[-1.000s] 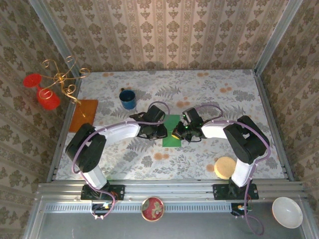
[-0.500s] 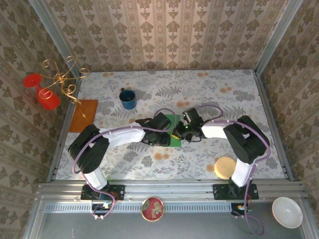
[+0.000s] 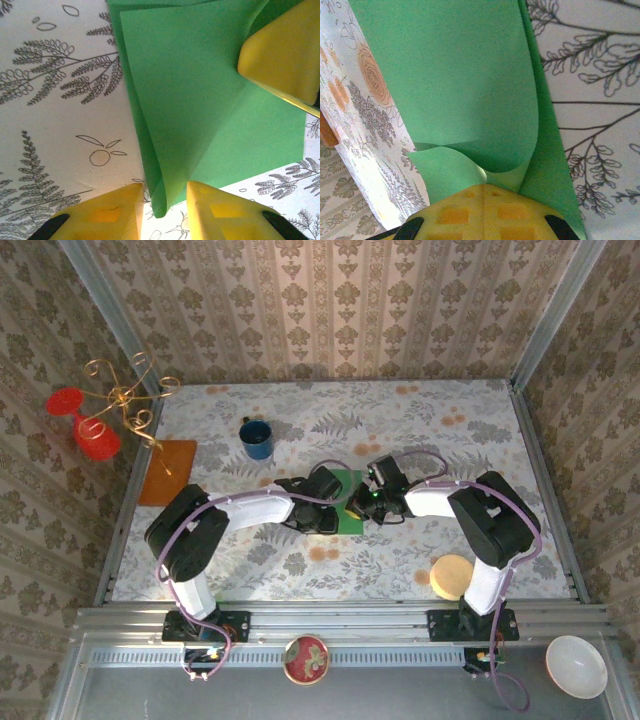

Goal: Fold a paper plane with a square sheet of paper (pick it up from the middle)
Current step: Fold the triangle a second time at the center of the table.

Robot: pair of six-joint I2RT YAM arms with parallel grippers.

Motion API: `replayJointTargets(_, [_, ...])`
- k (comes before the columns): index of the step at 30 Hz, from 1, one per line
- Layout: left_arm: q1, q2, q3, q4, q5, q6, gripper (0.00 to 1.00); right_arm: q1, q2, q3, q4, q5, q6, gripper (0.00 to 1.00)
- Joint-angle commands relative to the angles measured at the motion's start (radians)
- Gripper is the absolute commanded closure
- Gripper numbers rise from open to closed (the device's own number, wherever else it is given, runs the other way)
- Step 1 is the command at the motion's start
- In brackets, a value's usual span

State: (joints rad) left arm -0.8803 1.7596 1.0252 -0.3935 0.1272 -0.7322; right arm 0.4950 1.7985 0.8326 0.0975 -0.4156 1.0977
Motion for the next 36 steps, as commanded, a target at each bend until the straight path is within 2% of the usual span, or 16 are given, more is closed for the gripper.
replayJointTargets(1, [0.014,0.014,-0.007,0.007,0.021,0.001,0.74,-0.013,0.039,-0.01,-0.065,0.054,0.007,1.0])
replayJointTargets(9, [0.035,0.009,-0.044,0.044,0.065,-0.012,0.8,-0.015,0.046,-0.006,-0.069,0.052,0.002,1.0])
replayJointTargets(23, [0.055,0.007,-0.07,0.037,0.081,-0.019,0.82,-0.015,0.049,0.014,-0.097,0.064,-0.015,0.99])
replayJointTargets(31, [0.066,-0.128,-0.024,-0.007,0.054,-0.016,0.77,-0.014,0.059,0.014,-0.111,0.07,-0.015,0.99])
replayJointTargets(36, [0.037,-0.141,-0.013,0.035,0.07,-0.027,0.81,-0.015,0.061,0.013,-0.113,0.073,-0.004,0.99])
